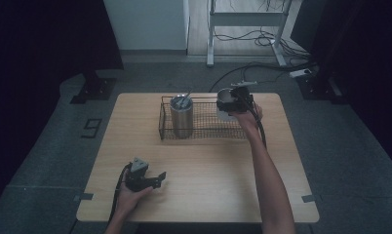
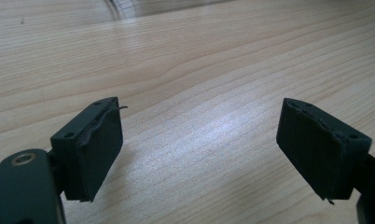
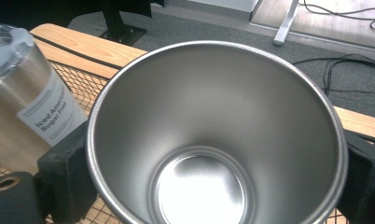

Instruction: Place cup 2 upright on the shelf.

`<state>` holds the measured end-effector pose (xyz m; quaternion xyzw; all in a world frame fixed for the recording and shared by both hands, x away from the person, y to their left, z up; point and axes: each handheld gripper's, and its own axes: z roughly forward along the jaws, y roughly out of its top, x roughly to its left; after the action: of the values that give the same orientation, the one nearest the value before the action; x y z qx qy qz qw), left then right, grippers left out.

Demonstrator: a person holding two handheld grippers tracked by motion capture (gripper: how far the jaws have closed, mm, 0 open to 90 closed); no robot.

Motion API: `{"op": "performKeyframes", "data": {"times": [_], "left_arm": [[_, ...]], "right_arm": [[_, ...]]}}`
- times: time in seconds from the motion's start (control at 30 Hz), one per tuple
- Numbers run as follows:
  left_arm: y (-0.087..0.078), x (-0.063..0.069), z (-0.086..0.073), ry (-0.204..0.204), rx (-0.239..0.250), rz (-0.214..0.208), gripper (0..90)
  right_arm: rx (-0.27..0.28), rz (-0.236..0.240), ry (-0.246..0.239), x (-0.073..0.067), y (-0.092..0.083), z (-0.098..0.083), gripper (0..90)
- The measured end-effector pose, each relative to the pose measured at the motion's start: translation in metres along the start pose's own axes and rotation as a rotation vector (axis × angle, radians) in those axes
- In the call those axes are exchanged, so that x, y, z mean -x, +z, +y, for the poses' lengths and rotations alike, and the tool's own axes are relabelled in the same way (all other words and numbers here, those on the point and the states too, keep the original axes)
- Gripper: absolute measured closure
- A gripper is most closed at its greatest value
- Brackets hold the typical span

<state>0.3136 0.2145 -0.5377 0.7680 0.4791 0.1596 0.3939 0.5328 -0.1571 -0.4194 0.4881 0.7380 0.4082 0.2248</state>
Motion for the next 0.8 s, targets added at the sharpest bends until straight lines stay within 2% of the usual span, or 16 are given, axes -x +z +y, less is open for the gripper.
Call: {"op": "performKeyframes", "data": {"times": [0.33, 0.8], "left_arm": [[0.002, 0.0, -0.001, 0.001, -0.004, -0.001, 14.9], [0.002, 0.001, -0.001, 0.001, -0.008, -0.004, 14.9]], "right_arm": [[-0.022, -0.009, 0.009, 0.004, 0.01, -0.005, 6.6], [-0.06, -0.007, -0.001, 0.002, 0.027, -0.013, 6.6]]}}
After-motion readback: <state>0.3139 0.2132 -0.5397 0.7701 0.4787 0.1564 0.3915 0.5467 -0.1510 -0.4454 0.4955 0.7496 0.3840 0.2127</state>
